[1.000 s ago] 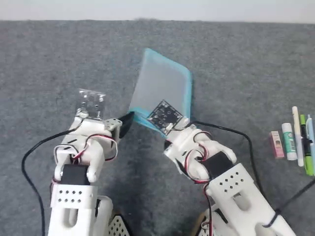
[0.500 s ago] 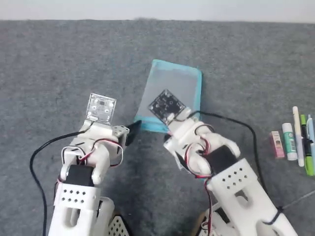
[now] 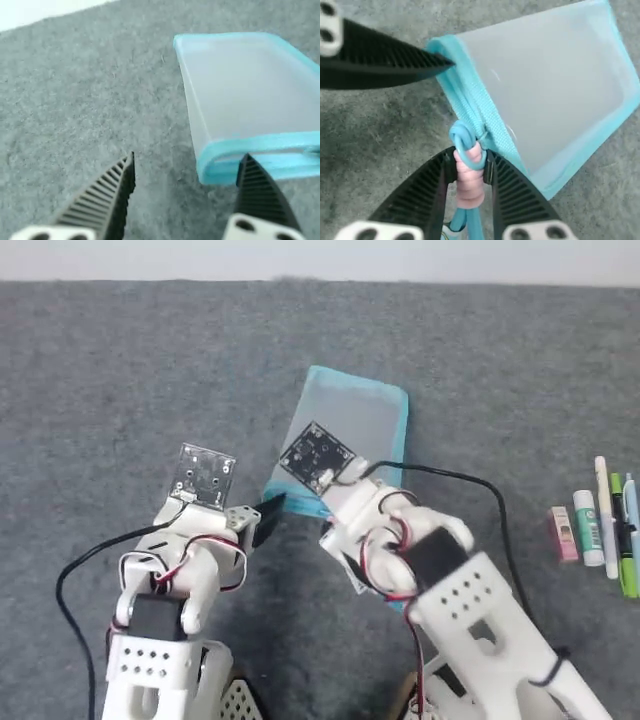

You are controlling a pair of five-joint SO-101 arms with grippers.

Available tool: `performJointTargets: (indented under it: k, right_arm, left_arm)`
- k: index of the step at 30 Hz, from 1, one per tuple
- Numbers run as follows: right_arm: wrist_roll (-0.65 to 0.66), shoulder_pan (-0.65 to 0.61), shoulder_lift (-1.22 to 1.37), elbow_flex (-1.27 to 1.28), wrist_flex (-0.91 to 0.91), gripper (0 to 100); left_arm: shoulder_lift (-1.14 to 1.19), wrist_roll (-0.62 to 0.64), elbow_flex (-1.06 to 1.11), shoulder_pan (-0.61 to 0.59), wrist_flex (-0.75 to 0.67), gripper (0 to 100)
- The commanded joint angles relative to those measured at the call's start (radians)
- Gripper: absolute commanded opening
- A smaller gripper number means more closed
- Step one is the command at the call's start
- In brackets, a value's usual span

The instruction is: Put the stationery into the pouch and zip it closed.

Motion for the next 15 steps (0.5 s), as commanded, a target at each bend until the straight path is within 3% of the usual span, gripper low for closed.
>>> performJointTargets:
  k: [1,11,15]
  right_arm:
    - [0.025,-0.004,-0.099,-0.060,0.042,0.6]
    - [0.069,-0.015,-0.202,-0.061,0.131,0.6]
    - [0.087,-0.096,-0.214,-0.060,0.166,0.6]
  left_arm:
    - [0.034,-0.015,-0.015,-0.005,-0.051,31]
    - [0.117,-0.018,-0.012,-0.034,-0.144,31]
    - [0.150,-0.015,-0.010,-0.032,-0.187,31]
